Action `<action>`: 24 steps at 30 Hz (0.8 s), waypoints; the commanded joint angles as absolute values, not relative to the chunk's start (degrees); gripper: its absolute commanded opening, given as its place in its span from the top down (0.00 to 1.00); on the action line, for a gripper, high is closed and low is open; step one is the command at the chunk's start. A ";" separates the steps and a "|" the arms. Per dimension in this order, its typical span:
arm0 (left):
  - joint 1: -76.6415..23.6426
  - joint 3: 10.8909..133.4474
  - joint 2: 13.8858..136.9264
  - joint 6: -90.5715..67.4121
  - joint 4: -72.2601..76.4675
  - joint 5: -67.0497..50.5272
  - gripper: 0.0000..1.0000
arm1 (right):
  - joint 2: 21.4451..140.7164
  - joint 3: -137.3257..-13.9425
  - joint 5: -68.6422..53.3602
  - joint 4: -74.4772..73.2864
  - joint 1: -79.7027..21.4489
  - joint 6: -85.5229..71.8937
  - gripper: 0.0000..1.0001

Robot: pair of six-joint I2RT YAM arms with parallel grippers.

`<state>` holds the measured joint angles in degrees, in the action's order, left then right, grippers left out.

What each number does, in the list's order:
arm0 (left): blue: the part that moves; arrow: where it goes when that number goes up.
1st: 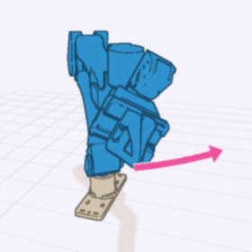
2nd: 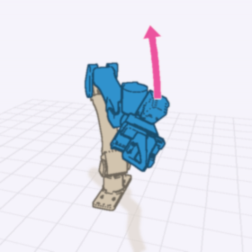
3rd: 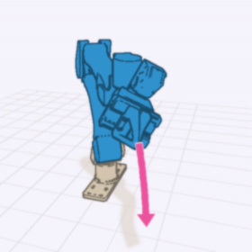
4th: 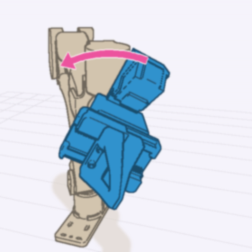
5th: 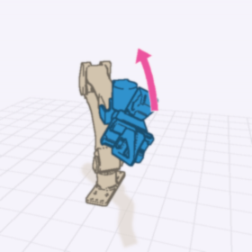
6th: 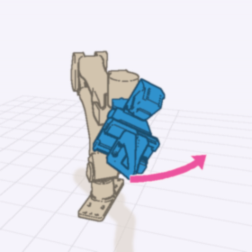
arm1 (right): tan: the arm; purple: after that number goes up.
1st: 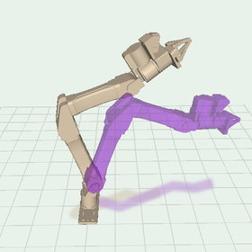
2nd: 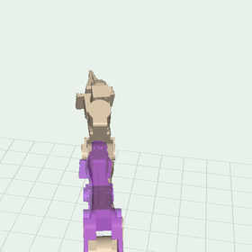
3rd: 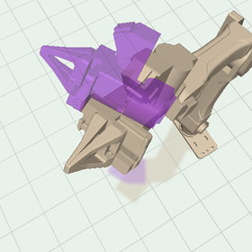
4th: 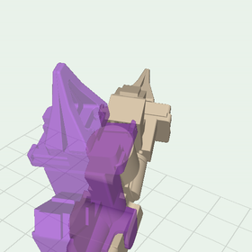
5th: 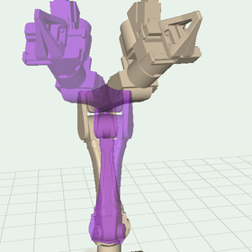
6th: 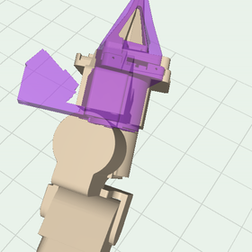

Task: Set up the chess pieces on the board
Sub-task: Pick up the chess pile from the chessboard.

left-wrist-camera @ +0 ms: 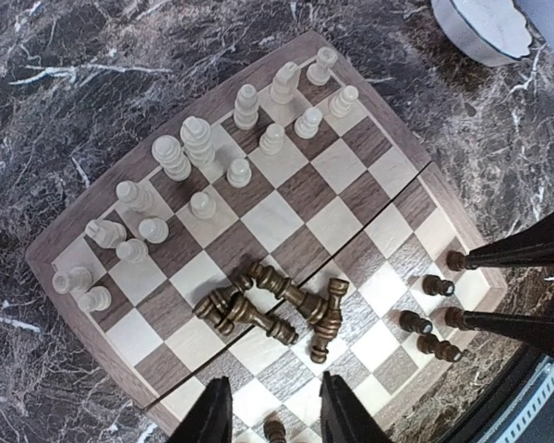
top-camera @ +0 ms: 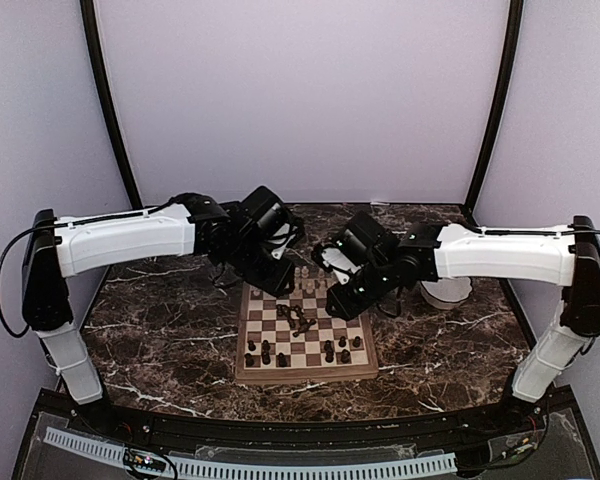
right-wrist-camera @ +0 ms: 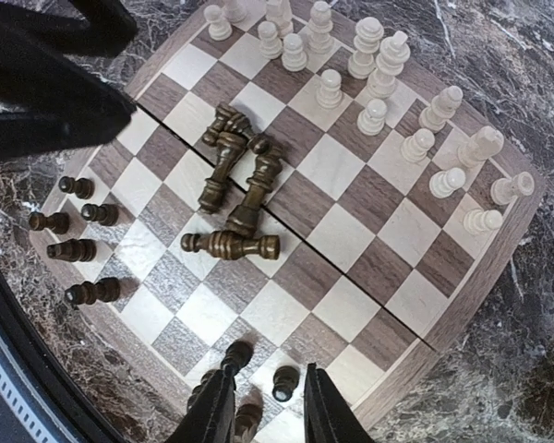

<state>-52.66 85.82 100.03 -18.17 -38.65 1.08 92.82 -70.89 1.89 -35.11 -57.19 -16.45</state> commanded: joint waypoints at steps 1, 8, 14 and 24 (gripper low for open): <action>-52.12 87.98 102.21 -19.24 -42.31 1.30 0.65 | 97.30 -75.06 2.34 -36.80 -54.73 -13.31 0.73; -50.38 81.41 99.19 -18.32 -40.53 -4.29 0.64 | 105.83 -81.47 -5.91 -39.10 -50.56 -11.80 0.70; -50.33 73.19 95.61 -12.69 -31.77 -15.02 0.61 | 109.32 -86.00 -7.10 -42.09 -49.66 -8.34 0.69; -51.63 78.80 104.32 -9.51 -32.87 -12.55 0.69 | 100.26 -78.79 -6.28 -40.66 -43.69 -12.96 0.69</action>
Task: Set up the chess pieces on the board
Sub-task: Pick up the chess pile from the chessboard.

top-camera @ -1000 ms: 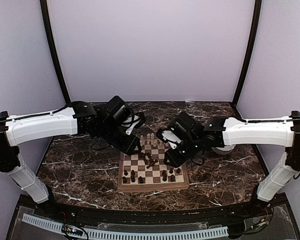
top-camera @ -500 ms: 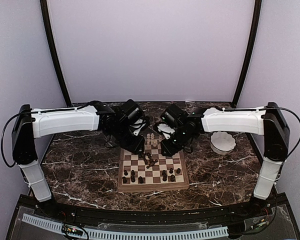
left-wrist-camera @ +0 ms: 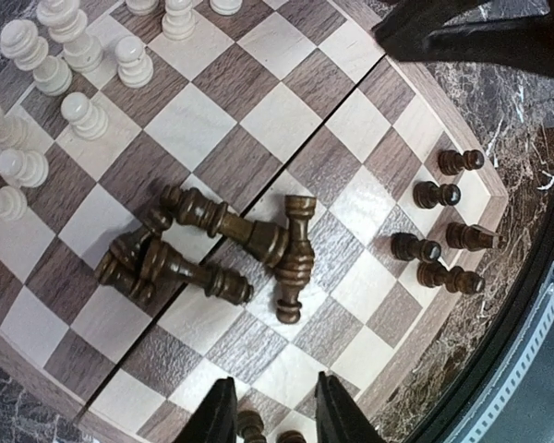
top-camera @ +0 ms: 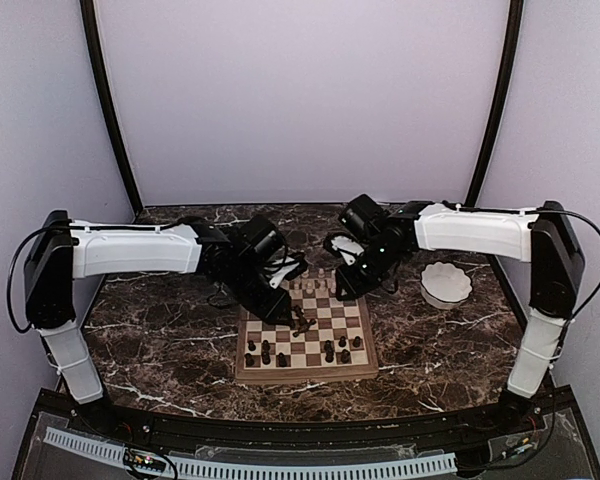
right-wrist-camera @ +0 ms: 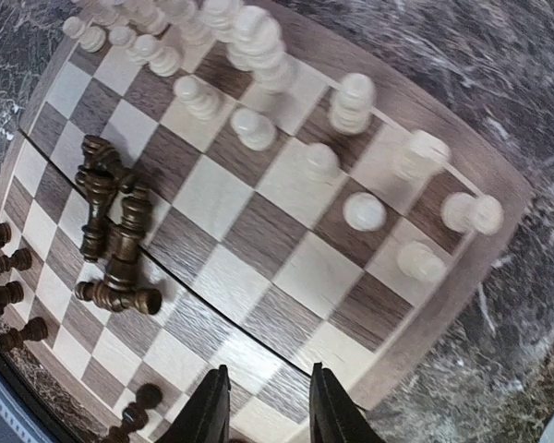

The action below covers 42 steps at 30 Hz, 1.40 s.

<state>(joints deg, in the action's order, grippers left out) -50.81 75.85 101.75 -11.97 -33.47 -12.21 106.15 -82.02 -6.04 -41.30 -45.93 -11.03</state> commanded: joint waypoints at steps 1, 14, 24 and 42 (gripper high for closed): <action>-51.88 80.12 105.69 -9.32 -33.09 -12.30 0.69 | 99.53 -77.81 -6.23 -40.43 -43.42 -13.19 0.69; -54.58 87.66 115.09 -10.37 -39.43 -6.04 0.66 | 94.66 -72.28 -6.39 -38.69 -42.91 -15.48 0.69; -54.75 86.77 116.49 -9.48 -38.41 -6.12 0.67 | 93.89 -69.88 -8.15 -36.94 -42.89 -16.88 0.69; -55.20 86.87 111.81 -5.50 -39.84 -6.30 0.99 | 95.12 -73.22 -16.08 -35.07 -42.90 -16.36 0.68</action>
<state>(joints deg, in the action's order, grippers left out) -54.68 86.85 116.11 -7.11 -37.45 -6.59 95.24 -70.61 -10.96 -37.21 -42.81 -16.19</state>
